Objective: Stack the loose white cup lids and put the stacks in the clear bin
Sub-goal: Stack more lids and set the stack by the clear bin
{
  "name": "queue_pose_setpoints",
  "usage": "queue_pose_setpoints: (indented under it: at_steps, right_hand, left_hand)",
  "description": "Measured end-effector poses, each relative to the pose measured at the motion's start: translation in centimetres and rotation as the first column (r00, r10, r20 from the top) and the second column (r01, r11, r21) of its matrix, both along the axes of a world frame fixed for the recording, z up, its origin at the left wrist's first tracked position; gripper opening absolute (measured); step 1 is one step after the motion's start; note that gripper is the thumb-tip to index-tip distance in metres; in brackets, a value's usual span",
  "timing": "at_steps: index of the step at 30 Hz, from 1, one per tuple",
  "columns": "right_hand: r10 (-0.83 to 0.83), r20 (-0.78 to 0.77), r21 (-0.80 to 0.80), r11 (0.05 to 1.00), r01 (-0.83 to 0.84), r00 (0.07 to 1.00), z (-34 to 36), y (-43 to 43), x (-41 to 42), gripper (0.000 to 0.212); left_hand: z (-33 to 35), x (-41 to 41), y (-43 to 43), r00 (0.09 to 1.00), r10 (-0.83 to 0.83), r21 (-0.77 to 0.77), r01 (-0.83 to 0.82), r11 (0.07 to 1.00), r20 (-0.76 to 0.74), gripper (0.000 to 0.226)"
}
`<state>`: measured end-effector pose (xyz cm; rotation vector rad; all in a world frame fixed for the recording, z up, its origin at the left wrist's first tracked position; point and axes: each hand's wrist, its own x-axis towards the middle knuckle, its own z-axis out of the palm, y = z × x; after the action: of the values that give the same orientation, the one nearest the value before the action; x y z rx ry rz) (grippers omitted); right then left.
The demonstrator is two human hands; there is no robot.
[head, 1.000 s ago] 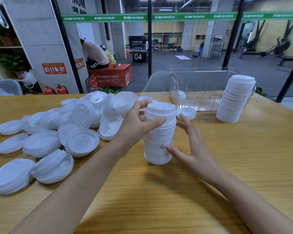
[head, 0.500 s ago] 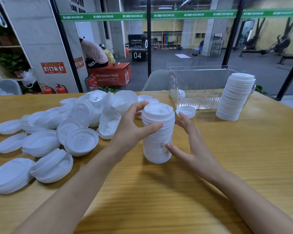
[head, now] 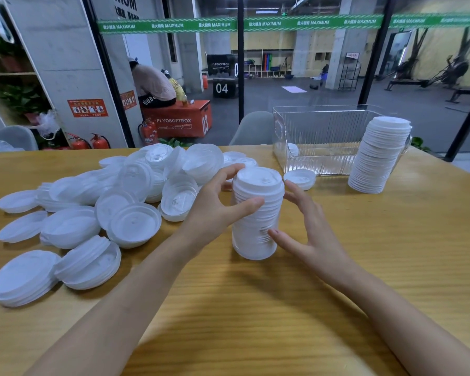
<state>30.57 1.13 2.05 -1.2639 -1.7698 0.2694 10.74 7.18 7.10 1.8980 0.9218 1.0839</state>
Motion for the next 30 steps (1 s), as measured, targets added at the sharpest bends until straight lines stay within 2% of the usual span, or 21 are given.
queue_pose_setpoints:
  at_steps: [5, 11, 14, 16, 19, 26, 30]
  right_hand:
    - [0.020, 0.012, -0.011, 1.000, -0.020, 1.000, 0.1, -0.1, 0.0, 0.083]
    - [0.020, 0.014, -0.017, 1.000, -0.019, 1.000, 0.1, -0.2, 0.0, 0.082]
    - [0.006, -0.016, -0.026, 1.000, -0.006, 1.000, 0.3, -0.2, -0.1, 0.080]
    - [0.005, -0.016, -0.037, 0.999, -0.005, 1.000, 0.4, -0.3, -0.1, 0.081]
    - [0.022, -0.011, -0.060, 0.998, -0.022, 1.000, 0.2, -0.3, -0.1, 0.083]
    - [0.019, -0.008, -0.064, 0.998, -0.019, 1.000, 0.2, -0.3, -0.2, 0.086]
    - [0.027, 0.000, -0.068, 0.997, -0.027, 1.000, 0.0, -0.1, -0.1, 0.087]
  left_hand:
    - [-0.3, -0.4, 0.2, 1.000, 0.016, 0.035, -0.015, 0.999, -0.024, 0.071]
    - [-0.2, -1.4, 0.7, 1.000, -0.005, 0.002, 0.005, 1.000, -0.010, 0.079]
    - [-0.3, -3.3, 2.3, 0.988, 0.150, 0.033, -0.150, 0.988, -0.018, 0.071]
    - [-1.0, -5.0, 3.8, 0.933, 0.322, 0.151, -0.299, 0.942, -0.162, 0.067]
    - [-2.6, -6.9, 5.4, 0.785, 0.475, 0.271, -0.394, 0.878, -0.398, 0.066]
    - [-3.5, -6.6, 6.8, 0.581, 0.521, 0.334, -0.404, 0.852, -0.625, 0.071]
    - [-3.9, -6.5, 7.4, 0.489, 0.499, 0.335, -0.387, 0.859, -0.715, 0.065]
